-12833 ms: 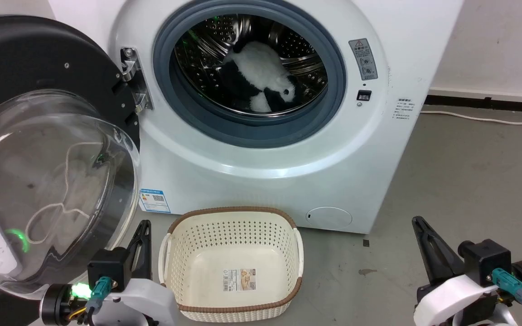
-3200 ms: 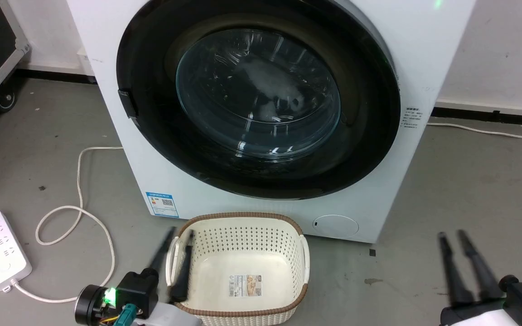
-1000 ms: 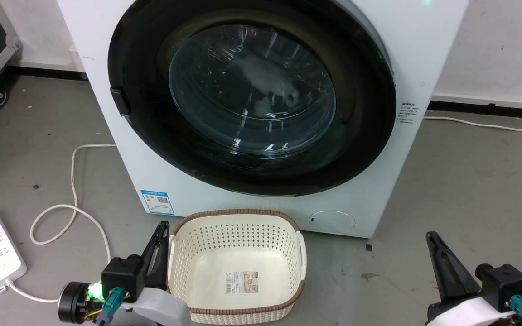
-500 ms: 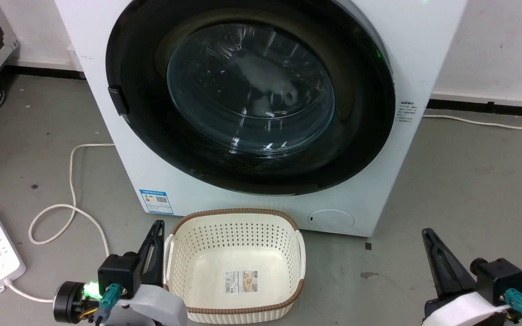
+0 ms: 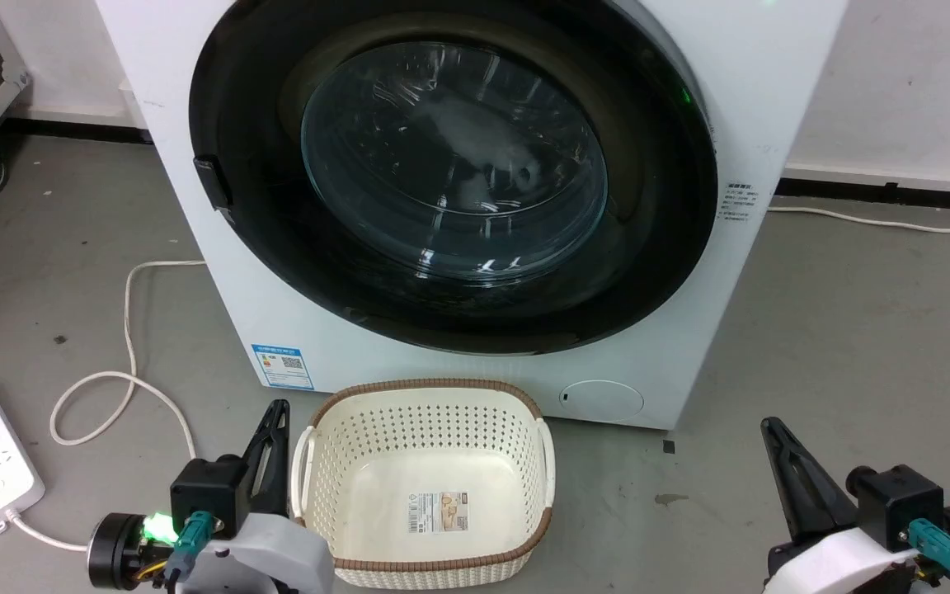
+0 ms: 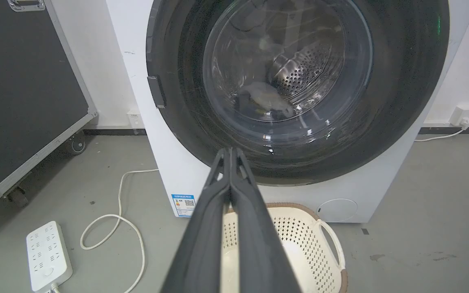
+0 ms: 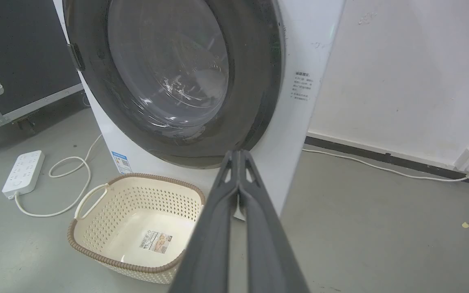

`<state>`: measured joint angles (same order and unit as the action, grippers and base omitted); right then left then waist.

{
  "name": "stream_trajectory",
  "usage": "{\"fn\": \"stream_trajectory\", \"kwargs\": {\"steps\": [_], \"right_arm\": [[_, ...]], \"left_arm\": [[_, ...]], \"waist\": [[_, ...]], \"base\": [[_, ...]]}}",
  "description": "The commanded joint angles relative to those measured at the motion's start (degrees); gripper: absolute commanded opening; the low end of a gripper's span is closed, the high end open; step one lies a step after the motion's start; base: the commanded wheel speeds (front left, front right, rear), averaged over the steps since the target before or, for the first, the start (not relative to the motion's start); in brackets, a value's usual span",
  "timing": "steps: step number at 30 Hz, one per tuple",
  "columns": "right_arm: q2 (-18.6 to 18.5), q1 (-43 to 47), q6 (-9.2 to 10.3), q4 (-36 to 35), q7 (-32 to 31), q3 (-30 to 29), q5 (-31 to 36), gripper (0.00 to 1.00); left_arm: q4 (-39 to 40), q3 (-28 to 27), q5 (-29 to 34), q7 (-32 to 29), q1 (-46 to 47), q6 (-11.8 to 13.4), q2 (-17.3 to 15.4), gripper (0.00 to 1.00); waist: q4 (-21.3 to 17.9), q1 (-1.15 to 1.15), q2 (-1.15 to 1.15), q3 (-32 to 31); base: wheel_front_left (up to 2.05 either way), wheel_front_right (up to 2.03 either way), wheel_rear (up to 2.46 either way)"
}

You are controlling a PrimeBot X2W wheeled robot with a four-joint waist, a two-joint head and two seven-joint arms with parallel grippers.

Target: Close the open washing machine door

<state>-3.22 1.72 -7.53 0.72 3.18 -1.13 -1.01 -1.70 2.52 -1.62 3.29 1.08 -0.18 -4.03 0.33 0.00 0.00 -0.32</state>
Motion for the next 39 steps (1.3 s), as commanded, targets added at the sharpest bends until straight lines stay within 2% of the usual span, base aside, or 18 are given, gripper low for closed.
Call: {"fn": "stream_trajectory", "kwargs": {"steps": [1, 39], "right_arm": [[0.27, -0.87, 0.03, -0.41, -0.22, 0.2, 0.2, 0.0], [0.35, -1.72, 0.04, -0.72, -3.18, 1.13, 1.01, 0.0]], "left_arm": [[0.35, -0.4, 0.48, -0.34, -0.86, 0.05, 0.31, 0.0], [1.7, -2.52, 1.62, -3.29, -1.08, 0.18, 1.15, 0.0]], "waist": [[-0.01, 0.01, 0.0, 0.01], [-0.33, 0.0, 0.0, 0.32]], "base": [[0.0, 0.0, 0.0], [0.0, 0.0, 0.0]]}}
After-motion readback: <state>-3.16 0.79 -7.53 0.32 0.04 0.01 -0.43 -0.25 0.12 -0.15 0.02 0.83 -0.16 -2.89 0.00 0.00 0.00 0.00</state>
